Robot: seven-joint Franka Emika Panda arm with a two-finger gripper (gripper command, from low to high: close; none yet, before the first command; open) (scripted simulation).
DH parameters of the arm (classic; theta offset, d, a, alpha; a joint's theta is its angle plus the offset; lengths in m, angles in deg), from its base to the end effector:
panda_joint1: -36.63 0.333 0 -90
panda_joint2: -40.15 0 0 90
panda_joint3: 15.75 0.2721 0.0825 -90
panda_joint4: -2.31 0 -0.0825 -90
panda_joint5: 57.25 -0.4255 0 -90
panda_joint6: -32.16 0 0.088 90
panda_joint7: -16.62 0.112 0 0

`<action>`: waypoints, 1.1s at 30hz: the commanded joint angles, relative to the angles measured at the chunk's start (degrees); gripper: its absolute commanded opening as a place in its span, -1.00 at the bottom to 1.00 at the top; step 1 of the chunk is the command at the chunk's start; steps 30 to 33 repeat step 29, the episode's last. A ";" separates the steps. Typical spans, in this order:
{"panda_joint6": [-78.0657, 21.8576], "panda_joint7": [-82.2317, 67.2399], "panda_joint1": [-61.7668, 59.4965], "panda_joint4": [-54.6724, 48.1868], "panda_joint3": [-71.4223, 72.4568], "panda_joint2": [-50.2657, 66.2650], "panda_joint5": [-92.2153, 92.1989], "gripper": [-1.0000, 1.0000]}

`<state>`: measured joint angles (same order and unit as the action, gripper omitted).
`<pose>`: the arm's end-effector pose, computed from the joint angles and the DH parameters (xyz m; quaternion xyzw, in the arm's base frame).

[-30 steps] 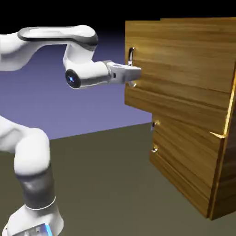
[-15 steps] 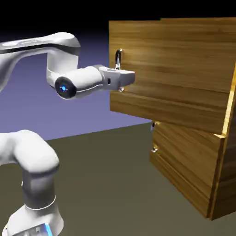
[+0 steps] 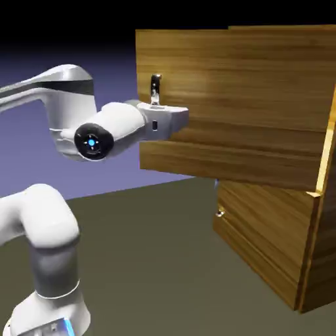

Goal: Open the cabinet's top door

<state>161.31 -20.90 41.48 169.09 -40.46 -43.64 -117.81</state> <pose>0.2956 -0.0662 0.5661 -0.7064 -0.0306 -0.4781 0.5210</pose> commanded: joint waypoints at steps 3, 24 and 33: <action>-6.95 0.59 -1.15 -2.14 -6.22 0.15 5.86 -1.00; -51.99 2.88 22.62 -40.59 -40.61 8.54 31.44 -1.00; -59.30 4.37 30.29 -49.97 -44.32 8.67 33.32 -1.00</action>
